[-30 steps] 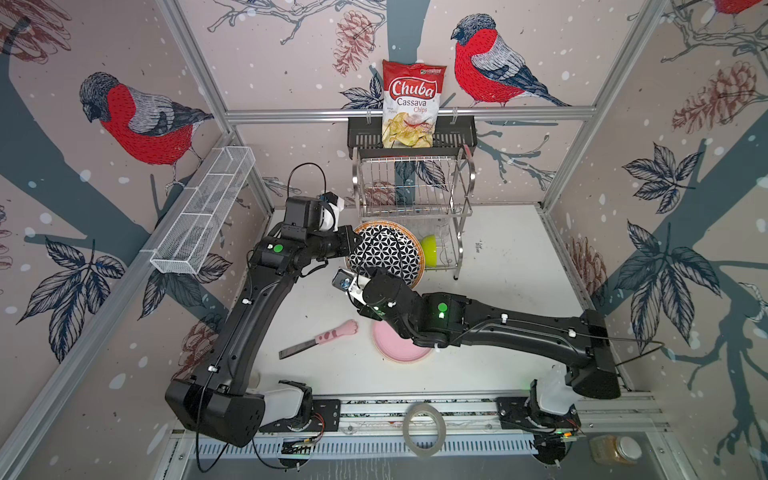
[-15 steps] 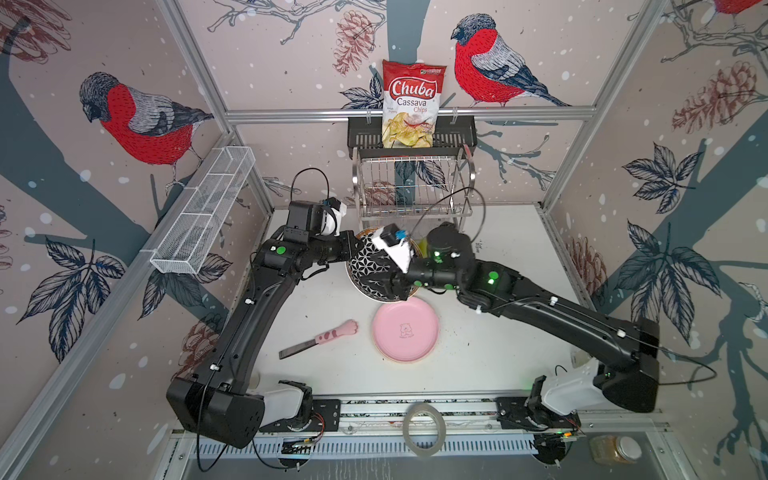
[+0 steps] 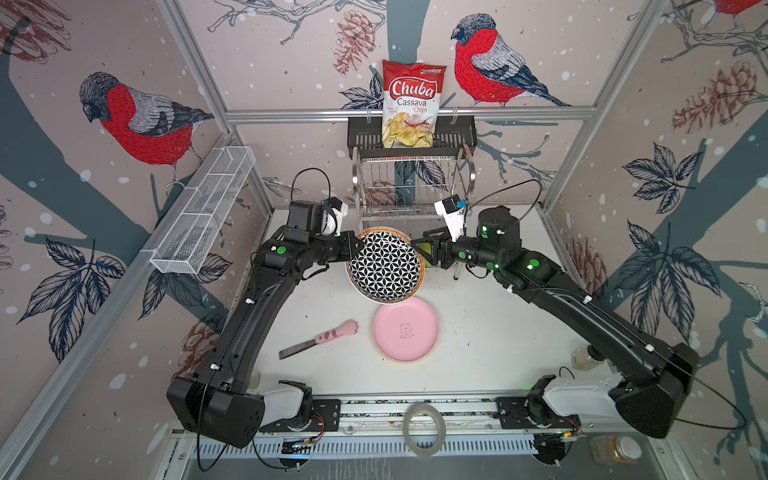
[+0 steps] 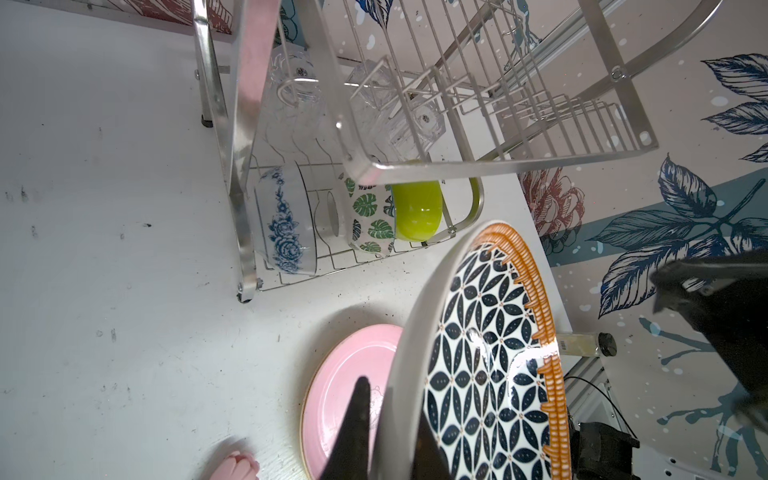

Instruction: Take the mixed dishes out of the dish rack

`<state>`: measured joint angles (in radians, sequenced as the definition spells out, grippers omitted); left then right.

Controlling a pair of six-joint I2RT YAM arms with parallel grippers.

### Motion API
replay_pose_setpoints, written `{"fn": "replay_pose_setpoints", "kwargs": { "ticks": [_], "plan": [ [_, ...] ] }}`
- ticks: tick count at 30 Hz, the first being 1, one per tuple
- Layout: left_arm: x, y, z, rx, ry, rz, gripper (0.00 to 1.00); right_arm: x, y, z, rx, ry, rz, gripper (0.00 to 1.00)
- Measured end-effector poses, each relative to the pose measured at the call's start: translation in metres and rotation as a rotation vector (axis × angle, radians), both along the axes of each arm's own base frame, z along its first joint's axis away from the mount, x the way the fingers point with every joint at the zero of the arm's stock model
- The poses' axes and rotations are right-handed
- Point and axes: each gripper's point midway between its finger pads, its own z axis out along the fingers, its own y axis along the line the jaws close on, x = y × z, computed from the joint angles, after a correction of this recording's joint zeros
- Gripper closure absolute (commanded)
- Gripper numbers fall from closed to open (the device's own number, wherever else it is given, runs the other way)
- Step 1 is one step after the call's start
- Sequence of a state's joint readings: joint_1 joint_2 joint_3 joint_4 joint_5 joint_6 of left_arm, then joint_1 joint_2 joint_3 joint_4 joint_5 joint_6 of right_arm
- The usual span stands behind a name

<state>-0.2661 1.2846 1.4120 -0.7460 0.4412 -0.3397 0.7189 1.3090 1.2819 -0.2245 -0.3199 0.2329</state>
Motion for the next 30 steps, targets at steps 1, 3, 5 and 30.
{"fn": "replay_pose_setpoints", "kwargs": {
  "ticks": [1,3,5,30],
  "plan": [
    [0.0,0.0,0.0,0.001,-0.001,0.0,1.0,0.002,-0.003,-0.009,-0.018,0.015,-0.015,0.47],
    [0.0,0.001,0.0,0.007,-0.005,-0.001,1.0,0.001,-0.004,-0.028,-0.055,0.054,-0.019,0.5],
    [0.001,0.001,0.0,0.008,-0.002,-0.001,1.0,0.002,-0.004,-0.044,-0.08,0.087,-0.02,0.52],
    [-0.001,0.008,-0.017,0.055,0.014,0.005,0.71,0.016,0.026,-0.09,-0.022,0.35,-0.018,1.0]
  ]
}}
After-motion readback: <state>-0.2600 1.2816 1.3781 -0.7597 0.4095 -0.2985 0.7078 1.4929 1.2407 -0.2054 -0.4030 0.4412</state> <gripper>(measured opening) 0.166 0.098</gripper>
